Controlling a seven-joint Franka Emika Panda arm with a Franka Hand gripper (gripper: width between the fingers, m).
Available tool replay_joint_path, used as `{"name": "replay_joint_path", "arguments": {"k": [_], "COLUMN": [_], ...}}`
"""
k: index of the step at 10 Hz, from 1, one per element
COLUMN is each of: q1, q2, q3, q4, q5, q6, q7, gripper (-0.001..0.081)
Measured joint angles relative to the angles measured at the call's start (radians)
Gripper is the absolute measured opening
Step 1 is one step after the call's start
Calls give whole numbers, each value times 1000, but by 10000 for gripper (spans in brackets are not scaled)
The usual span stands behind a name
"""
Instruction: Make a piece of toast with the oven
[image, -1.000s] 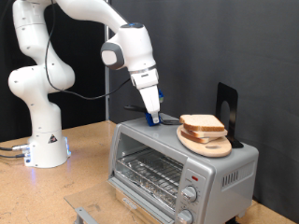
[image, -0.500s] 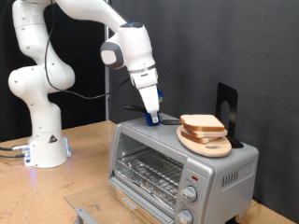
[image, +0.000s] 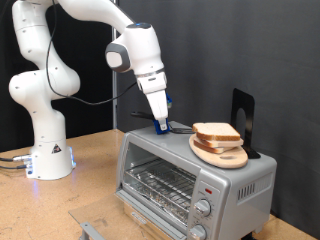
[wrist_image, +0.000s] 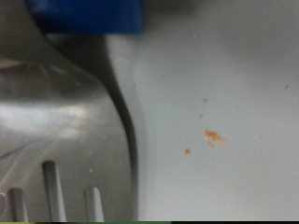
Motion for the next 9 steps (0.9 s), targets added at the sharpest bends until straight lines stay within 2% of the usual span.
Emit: {"name": "replay_joint_path", "arguments": {"k": [9], "q1": [-1], "q2": [-14], "q3": [-2], "q4": [-21], "q5": [1], "q6": [-7], "q7": [-1], "gripper": [808]}}
